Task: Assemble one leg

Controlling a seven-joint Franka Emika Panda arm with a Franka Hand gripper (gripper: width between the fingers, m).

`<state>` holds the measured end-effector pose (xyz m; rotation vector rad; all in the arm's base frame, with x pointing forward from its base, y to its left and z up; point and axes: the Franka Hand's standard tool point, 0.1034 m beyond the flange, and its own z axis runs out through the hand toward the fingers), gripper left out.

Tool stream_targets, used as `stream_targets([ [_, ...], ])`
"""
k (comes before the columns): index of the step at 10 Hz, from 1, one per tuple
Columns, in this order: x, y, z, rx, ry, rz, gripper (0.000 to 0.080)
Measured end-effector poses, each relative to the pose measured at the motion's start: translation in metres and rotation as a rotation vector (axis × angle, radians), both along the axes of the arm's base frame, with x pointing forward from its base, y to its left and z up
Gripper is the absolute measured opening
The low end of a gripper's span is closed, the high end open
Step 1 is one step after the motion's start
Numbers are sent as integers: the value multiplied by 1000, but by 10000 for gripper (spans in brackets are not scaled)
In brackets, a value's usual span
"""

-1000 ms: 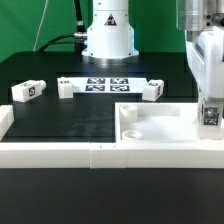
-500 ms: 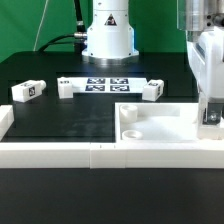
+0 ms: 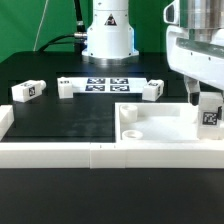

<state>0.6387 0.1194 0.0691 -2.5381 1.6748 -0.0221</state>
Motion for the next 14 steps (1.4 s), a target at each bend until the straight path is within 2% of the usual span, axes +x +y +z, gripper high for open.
stream_targets([
  [4,3,1,1,-52,-37,460,649],
  [9,4,3,2,-102,-53,819,649],
  [11,4,-1,2,-139,-52,1038,649],
  [14,4,-3,2,-146,-55,1134,649],
])
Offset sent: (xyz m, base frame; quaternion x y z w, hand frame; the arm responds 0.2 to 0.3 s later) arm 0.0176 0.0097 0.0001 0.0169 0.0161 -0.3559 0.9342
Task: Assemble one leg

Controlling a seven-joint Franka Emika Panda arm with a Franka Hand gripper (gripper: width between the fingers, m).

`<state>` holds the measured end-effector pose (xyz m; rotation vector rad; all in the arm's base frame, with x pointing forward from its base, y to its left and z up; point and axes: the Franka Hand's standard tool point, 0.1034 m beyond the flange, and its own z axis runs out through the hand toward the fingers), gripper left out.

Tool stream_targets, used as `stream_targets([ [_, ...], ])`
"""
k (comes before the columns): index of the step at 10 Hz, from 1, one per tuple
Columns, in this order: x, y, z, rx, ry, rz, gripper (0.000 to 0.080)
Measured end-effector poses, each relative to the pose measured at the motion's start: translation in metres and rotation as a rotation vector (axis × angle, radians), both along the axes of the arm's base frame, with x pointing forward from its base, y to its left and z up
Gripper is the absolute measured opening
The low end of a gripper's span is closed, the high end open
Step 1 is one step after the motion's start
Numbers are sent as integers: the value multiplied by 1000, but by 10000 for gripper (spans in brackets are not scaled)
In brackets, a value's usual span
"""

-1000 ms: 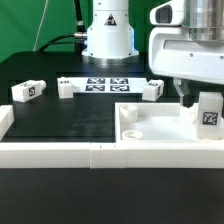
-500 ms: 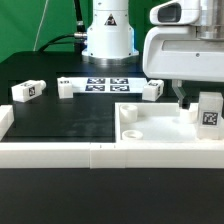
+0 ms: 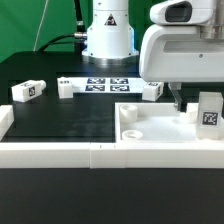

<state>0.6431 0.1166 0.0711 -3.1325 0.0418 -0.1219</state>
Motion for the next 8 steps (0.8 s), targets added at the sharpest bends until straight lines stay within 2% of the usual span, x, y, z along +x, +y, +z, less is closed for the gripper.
stream_targets([
  [1,0,0,0,0,0,0,649],
  [2,0,0,0,0,0,-1,525],
  [3,0,0,0,0,0,-1,341],
  [4,0,0,0,2,0,-18,291],
  [6,0,-1,0,2,0,-24,291],
  [8,-1,2,-1,36,4,-330,291],
])
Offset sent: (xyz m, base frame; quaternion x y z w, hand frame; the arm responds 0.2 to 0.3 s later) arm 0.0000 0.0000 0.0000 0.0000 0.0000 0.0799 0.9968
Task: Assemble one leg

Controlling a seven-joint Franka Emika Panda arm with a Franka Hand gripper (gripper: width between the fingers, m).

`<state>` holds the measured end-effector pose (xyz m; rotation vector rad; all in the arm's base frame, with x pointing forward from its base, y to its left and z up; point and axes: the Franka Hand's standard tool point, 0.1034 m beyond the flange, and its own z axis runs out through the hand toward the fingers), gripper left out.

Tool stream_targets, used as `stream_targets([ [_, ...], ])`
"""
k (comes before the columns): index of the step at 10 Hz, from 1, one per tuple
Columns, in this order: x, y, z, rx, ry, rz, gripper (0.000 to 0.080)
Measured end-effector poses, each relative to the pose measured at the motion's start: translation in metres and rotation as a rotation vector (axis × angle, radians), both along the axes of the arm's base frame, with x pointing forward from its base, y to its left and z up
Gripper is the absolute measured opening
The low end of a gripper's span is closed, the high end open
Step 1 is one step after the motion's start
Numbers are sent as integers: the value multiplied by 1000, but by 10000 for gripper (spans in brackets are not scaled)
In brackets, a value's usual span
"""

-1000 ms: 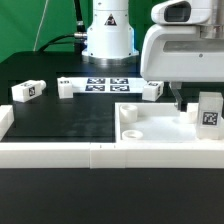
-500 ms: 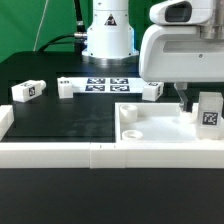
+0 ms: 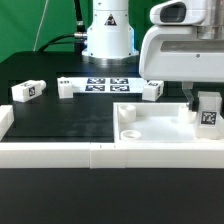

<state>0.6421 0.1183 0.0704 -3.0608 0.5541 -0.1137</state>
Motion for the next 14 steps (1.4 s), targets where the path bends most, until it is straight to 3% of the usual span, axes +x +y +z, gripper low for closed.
stream_targets([
  [9,-5,-4,-1,76,24,-1141,291],
  [13,-6,-3,-1,97,36,-1370,292],
  [14,-7,-3,-1,99,39,-1371,370],
])
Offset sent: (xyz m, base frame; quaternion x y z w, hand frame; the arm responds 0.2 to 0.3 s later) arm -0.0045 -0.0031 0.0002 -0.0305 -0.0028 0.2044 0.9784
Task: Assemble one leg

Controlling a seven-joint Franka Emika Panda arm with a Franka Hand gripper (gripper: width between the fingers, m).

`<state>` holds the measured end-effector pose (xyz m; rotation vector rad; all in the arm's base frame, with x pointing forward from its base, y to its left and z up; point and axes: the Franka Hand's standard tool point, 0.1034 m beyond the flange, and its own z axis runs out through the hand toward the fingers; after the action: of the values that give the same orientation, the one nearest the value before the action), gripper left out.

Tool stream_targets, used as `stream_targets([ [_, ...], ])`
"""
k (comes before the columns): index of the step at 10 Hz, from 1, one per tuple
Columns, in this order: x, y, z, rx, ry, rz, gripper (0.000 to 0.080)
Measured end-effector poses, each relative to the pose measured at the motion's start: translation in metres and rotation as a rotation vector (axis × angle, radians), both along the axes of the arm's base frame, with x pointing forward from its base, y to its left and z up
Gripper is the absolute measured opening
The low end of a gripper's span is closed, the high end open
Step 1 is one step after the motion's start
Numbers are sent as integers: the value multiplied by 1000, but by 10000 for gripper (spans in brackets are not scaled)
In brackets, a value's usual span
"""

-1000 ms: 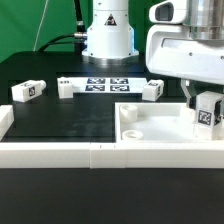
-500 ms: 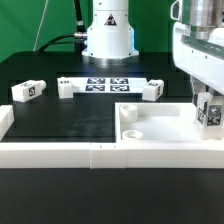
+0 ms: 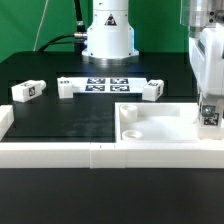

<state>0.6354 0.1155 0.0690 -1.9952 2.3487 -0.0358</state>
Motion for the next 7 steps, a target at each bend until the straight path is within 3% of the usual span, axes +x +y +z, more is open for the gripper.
stream_targets([
  [1,0,0,0,0,0,5,551],
  [2,0,0,0,0,0,5,551],
  [3,0,0,0,0,0,8,629],
  [5,0,1,0,-4,-2,69,643],
  [7,0,3,0,-16,-5,289,649],
])
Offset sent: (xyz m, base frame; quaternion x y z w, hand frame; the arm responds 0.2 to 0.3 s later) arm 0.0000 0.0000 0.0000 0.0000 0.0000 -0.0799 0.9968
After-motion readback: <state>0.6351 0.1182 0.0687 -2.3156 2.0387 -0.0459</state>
